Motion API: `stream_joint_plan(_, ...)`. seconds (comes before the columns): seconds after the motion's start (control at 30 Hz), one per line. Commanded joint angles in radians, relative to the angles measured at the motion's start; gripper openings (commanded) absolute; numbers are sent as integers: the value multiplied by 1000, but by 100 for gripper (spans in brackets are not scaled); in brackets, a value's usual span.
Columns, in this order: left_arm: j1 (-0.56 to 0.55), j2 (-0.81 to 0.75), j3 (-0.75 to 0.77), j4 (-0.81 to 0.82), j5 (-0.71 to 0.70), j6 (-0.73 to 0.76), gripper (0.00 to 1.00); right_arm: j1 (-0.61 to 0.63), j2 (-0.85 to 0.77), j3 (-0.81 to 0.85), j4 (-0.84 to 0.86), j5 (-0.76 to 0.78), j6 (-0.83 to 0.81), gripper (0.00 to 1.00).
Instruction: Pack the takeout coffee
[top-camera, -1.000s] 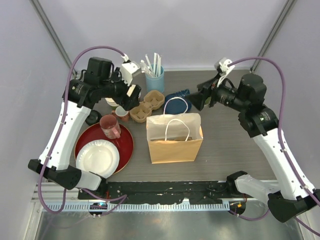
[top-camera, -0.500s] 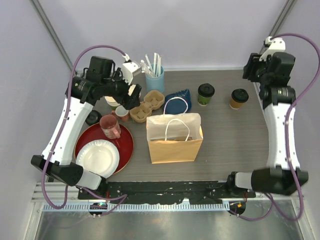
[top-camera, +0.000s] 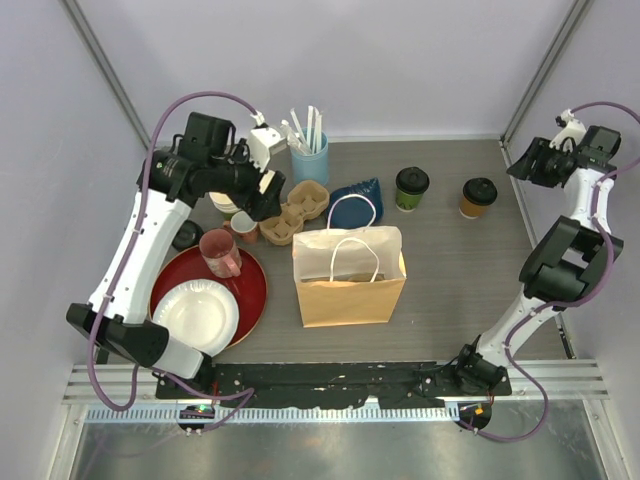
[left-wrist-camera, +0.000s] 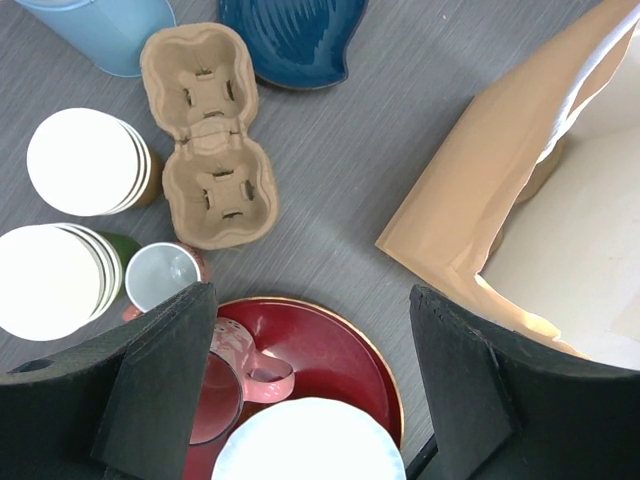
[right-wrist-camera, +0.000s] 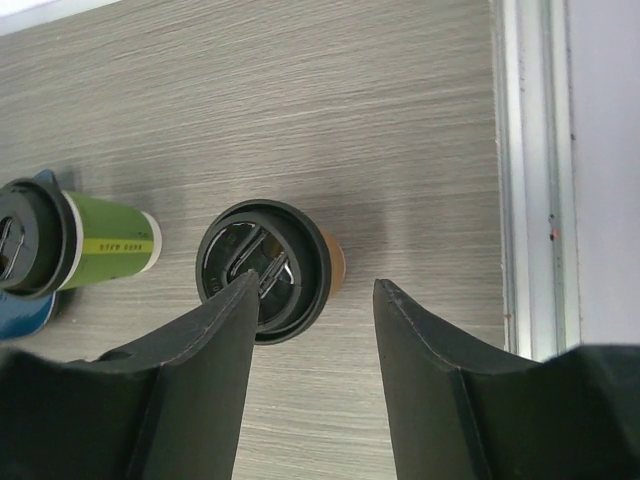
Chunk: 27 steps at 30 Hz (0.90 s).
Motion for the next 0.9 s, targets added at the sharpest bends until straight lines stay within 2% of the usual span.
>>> stream_joint_plan(0.0,8,13,20,-9,5,16,81,13,7,47,58,-189,-104,55)
stream_joint_plan(0.17,11,16,18,-14,-3,21,81,16,62,78,69,-237,-165,56)
stream_joint_plan(0.3,14,22,21,-15,-5,21,81,23,148,170,-39,-179,-231,44)
stream_joint_plan(0.37,14,23,21,-15,-6,24,81,26,169,193,-59,-200,-247,45)
stream_joint_plan(0.47,16,23,20,-15,-8,26,81,34,202,229,-103,-273,-285,50)
stream_joint_plan(0.67,14,16,21,-20,-5,32,81,57,240,259,-156,-182,-305,47)
stream_joint_plan(0.87,16,17,24,-23,6,36,81,59,246,242,-168,-203,-325,47)
